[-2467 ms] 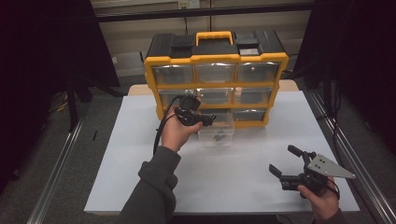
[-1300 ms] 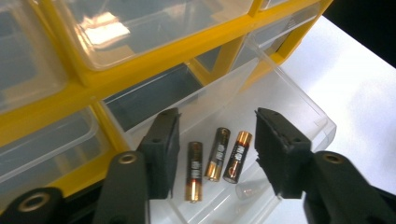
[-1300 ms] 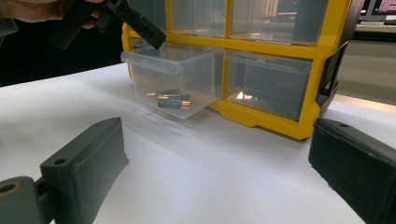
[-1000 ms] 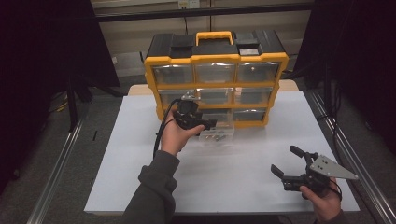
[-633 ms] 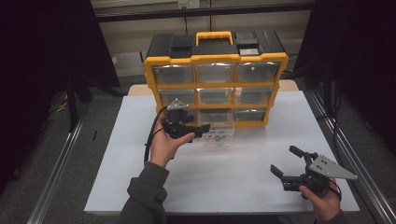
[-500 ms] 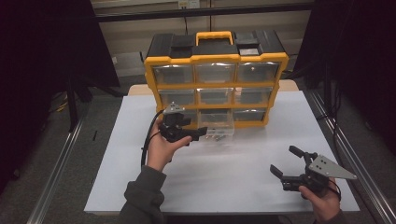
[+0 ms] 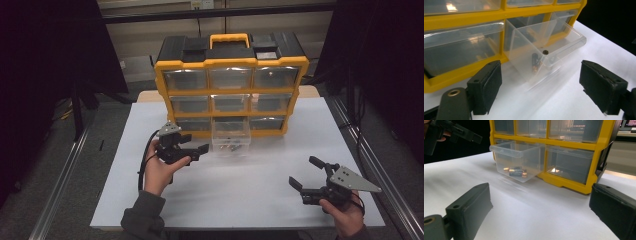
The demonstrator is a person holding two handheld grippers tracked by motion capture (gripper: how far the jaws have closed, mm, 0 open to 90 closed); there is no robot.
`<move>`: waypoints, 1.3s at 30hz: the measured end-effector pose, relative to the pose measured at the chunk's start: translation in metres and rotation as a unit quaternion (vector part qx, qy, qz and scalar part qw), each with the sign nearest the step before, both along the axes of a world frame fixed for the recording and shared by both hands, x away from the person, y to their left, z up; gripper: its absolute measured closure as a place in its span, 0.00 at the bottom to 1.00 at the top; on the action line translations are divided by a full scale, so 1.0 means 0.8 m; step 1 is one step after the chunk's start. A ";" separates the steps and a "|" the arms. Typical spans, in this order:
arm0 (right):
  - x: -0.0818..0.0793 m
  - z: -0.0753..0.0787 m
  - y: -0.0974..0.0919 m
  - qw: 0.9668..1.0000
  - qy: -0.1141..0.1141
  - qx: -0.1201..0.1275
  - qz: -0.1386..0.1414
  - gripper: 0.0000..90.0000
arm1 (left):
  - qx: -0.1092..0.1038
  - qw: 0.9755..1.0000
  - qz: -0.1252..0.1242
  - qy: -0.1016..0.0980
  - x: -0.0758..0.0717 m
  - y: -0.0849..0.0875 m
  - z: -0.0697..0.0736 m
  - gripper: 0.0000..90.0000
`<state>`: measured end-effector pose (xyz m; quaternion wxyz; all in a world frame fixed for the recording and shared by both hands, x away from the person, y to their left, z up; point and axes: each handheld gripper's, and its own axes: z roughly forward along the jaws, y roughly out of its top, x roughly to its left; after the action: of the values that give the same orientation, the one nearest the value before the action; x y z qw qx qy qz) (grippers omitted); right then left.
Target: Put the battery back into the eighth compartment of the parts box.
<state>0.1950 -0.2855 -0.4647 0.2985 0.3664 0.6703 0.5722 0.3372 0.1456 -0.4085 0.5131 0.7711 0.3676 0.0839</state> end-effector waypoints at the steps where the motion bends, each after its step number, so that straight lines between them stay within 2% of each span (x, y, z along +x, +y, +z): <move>1: 0.000 0.000 0.000 1.000 0.001 0.000 0.000 0.04 | -0.002 1.000 0.005 -0.002 -0.001 0.003 -0.001 0.20; 2: 0.000 0.000 0.000 1.000 0.001 -0.001 -0.001 0.04 | -0.008 1.000 0.002 -0.001 -0.002 0.006 -0.002 0.20; 8: 0.000 0.000 0.001 1.000 0.002 0.002 -0.002 0.04 | -0.015 1.000 0.004 0.000 -0.008 0.025 -0.012 0.19; 10: 0.000 0.000 0.000 1.000 0.002 0.000 -0.003 0.04 | -0.015 1.000 0.011 -0.005 -0.013 0.033 -0.015 0.18; 11: 0.000 0.000 0.000 1.000 0.003 0.000 -0.002 0.04 | -0.018 1.000 0.005 -0.007 -0.014 0.037 -0.017 0.18; 19: 0.000 0.000 0.001 1.000 0.002 -0.002 0.002 0.04 | -0.024 0.999 0.009 -0.028 -0.029 0.064 -0.023 0.16; 22: 0.001 0.000 0.001 1.000 0.000 -0.003 0.000 0.04 | -0.020 0.999 0.026 -0.040 -0.035 0.073 -0.025 0.16; 23: 0.001 0.000 0.001 1.000 0.001 -0.003 0.001 0.04 | -0.027 0.999 0.011 -0.039 -0.035 0.077 -0.026 0.15; 25: 0.000 0.000 0.001 1.000 0.001 -0.003 0.002 0.04 | -0.025 0.998 0.028 -0.044 -0.039 0.081 -0.027 0.15; 27: 0.000 0.000 0.001 1.000 0.002 -0.003 0.002 0.04 | -0.029 0.998 0.026 -0.049 -0.042 0.087 -0.028 0.15; 28: 0.001 0.000 0.002 1.000 0.000 -0.002 0.002 0.04 | -0.029 0.998 0.034 -0.052 -0.044 0.089 -0.029 0.15; 29: 0.001 0.000 0.001 1.000 0.001 -0.003 0.000 0.04 | -0.035 0.998 0.020 -0.053 -0.044 0.093 -0.030 0.14; 30: 0.001 0.000 0.001 1.000 0.001 -0.003 0.000 0.04 | -0.031 0.997 0.034 -0.057 -0.047 0.095 -0.031 0.14; 32: 0.001 0.000 0.001 1.000 0.002 -0.003 0.000 0.04 | -0.032 0.997 0.039 -0.058 -0.050 0.100 -0.033 0.14; 33: 0.000 0.000 0.001 1.000 0.001 -0.003 0.000 0.04 | -0.038 0.997 0.023 -0.055 -0.050 0.103 -0.034 0.14; 34: 0.000 0.000 0.001 1.000 0.002 -0.004 0.001 0.04 | -0.037 0.997 0.039 -0.058 -0.054 0.104 -0.036 0.14; 35: 0.000 0.000 0.001 1.000 0.002 -0.004 0.001 0.04 | -0.038 0.997 0.042 -0.061 -0.055 0.106 -0.037 0.13; 36: 0.000 0.000 0.001 1.000 0.002 -0.003 0.001 0.04 | -0.041 0.997 0.032 -0.057 -0.056 0.111 -0.039 0.13; 37: 0.001 0.000 0.001 1.000 0.002 -0.003 0.001 0.04 | -0.036 0.996 0.045 -0.063 -0.058 0.112 -0.040 0.12; 39: 0.000 0.000 0.001 1.000 0.002 -0.004 0.002 0.04 | -0.037 0.996 0.047 -0.067 -0.062 0.118 -0.043 0.10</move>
<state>0.1952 -0.2844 -0.4646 0.2972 0.3650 0.6737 0.5697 0.2876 0.2402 -0.4433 0.5606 0.7260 0.3705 0.1458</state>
